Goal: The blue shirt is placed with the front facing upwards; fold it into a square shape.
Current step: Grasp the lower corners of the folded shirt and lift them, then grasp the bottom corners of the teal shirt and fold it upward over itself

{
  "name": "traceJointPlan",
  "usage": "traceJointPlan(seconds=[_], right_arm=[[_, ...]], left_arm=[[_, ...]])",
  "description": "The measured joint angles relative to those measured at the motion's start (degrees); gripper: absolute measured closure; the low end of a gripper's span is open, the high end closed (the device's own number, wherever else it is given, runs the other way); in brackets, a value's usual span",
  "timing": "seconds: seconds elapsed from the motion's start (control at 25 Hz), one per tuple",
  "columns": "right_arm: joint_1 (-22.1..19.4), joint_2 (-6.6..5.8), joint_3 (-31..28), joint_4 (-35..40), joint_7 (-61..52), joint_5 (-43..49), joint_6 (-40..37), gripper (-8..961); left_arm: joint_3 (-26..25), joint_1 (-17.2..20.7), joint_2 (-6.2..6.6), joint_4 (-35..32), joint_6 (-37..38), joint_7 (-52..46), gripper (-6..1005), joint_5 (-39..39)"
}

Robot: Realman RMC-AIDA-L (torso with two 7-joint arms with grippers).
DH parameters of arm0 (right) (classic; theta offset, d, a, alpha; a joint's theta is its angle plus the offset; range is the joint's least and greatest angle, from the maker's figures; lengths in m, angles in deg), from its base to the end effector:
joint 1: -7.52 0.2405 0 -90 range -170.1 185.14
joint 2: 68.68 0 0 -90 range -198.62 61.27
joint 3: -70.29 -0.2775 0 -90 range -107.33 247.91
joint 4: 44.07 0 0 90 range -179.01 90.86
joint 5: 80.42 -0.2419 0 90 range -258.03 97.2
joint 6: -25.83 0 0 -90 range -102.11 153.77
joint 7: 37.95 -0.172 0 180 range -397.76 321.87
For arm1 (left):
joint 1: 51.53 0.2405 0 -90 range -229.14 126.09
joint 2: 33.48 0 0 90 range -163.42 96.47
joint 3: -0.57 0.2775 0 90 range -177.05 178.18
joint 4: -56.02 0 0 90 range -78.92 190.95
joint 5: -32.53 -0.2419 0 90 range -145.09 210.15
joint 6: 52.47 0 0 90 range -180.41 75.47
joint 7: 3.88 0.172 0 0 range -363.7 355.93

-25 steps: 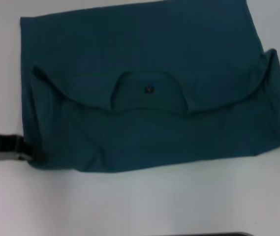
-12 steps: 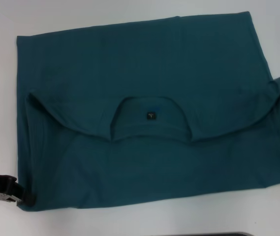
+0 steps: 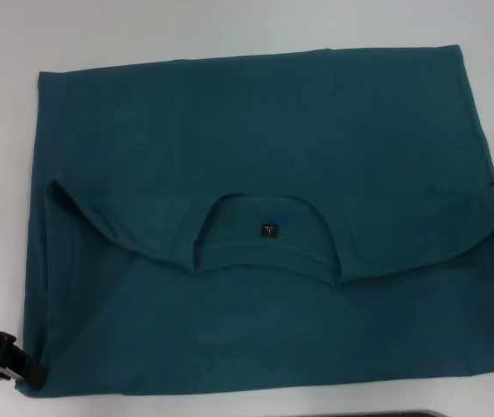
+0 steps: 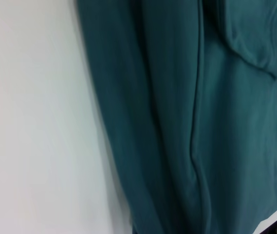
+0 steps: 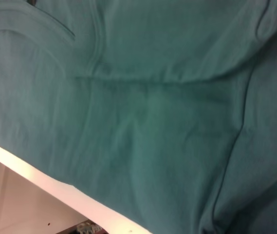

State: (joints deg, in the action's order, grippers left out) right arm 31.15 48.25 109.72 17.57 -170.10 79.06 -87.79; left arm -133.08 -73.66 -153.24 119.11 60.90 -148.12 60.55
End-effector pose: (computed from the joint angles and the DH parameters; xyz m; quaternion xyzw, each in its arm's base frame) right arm 0.3736 0.2670 0.0441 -0.7691 0.6237 -0.1390 0.0107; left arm -0.3465 0.2679 0.0105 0.7373 0.6652 -0.1167 0.0174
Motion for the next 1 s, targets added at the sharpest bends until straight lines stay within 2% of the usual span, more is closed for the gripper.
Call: traceJointPlan(seconds=[0.28, 0.36, 0.48, 0.6, 0.72, 0.8, 0.92, 0.96, 1.0], right_arm=[[0.85, -0.65, -0.63, 0.05, 1.32, -4.8, -0.43, 873], [1.34, -1.22, -0.87, -0.03, 2.49, -9.07, -0.45, 871], [2.57, -3.34, -3.14, -1.44, 3.4, -20.34, 0.03, 867], [4.05, -5.51, -7.52, -3.79, 3.44, -27.24, 0.83, 864], [4.84, -6.31, -12.52, -4.32, 3.13, -28.92, 3.07, 861], [5.08, -6.3, -15.19, -4.65, 2.87, -30.05, 5.58, 858], [5.4, -6.08, -16.02, -6.7, 2.99, -32.74, 10.89, 855], [5.59, -6.07, -15.89, -7.58, 3.02, -33.09, 12.83, 854], [5.87, -6.06, -15.77, -8.65, 3.03, -33.27, 15.14, 853]], left_arm=[[-0.65, -0.33, 0.15, 1.0, 1.65, 1.52, 998, 1.65], [-2.22, -1.08, 1.17, 1.49, 2.11, 2.12, 998, 4.1], [-7.3, -3.47, 3.15, 1.32, 1.94, 2.9, 998, 7.43], [-13.42, -6.89, 4.72, 0.56, 1.3, 3.83, 999, 10.09], [-17.19, -9.49, 5.9, -0.78, -1.12, 3.74, 1000, 12.6], [-18.12, -10.84, 6.11, -2.07, -4.51, 3.15, 1000, 13.36], [-18.13, -12.4, 5.51, -4.19, -11.06, 2.69, 999, 13.54], [-18.08, -13.23, 4.63, -5.35, -16.61, 2.77, 999, 13.66], [-17.91, -13.47, 4.23, -5.78, -18.7, 2.81, 999, 13.71]])
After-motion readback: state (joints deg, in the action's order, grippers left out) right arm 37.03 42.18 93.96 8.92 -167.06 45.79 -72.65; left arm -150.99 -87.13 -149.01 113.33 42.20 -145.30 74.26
